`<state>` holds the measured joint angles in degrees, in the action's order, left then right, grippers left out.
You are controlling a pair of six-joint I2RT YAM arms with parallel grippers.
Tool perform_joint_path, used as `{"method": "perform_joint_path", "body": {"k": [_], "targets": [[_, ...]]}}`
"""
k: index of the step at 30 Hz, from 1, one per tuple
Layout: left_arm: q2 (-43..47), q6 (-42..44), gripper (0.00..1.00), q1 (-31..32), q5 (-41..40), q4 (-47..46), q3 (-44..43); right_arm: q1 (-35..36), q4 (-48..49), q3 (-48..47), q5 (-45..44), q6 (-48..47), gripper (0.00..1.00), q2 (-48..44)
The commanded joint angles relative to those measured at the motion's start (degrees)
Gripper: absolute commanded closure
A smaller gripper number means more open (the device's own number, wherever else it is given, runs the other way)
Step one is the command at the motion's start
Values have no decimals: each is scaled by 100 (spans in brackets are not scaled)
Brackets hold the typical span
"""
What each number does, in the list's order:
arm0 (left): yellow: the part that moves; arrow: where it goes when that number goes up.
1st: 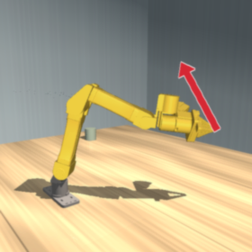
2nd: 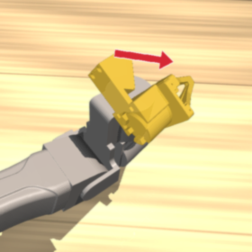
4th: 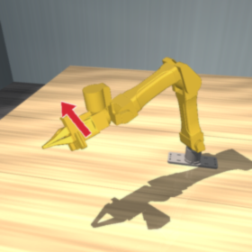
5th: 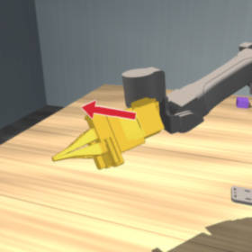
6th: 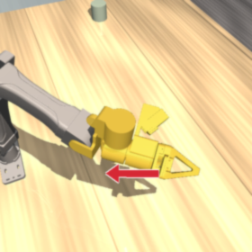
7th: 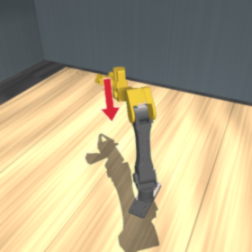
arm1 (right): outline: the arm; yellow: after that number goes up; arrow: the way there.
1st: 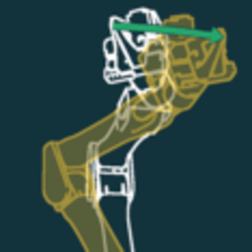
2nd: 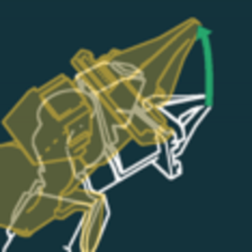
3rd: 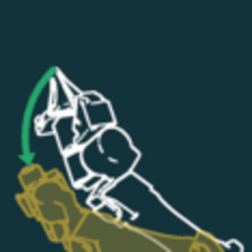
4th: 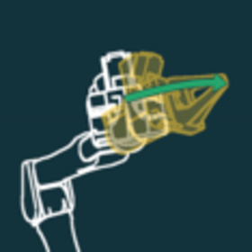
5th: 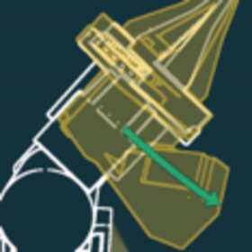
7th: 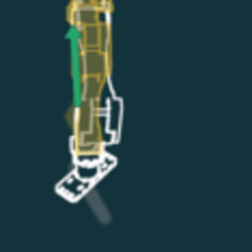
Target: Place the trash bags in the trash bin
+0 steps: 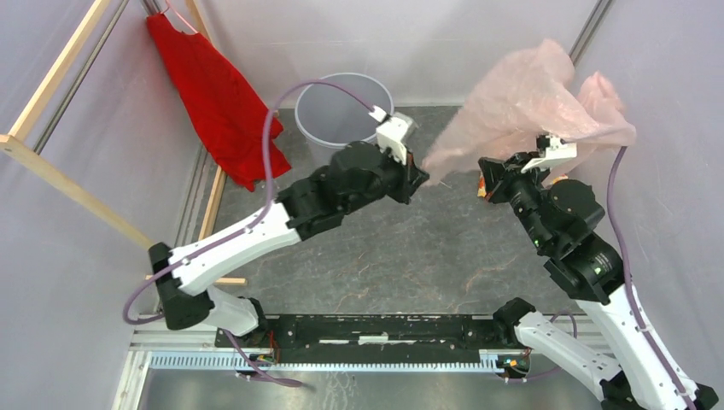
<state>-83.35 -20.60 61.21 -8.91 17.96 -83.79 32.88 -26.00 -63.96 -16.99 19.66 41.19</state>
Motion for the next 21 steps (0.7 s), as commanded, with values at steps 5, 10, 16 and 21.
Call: {"method": "perform_joint_path", "body": {"k": [5, 10, 16, 21], "targets": [[84, -421, 98, 4, -537, 521, -669, -6, -889, -72, 211, 60, 100, 624], [-218, -663, 98, 4, -254, 644, 57, 78, -719, 2023, 1378, 521, 100, 709], [158, -907, 98, 40, 110, 332, 958, 624, -794, 2591, 1461, 684, 100, 239], [498, -803, 98, 34, -37, 480, 852, 618, -1479, 1110, 1119, 218, 100, 226]]}}
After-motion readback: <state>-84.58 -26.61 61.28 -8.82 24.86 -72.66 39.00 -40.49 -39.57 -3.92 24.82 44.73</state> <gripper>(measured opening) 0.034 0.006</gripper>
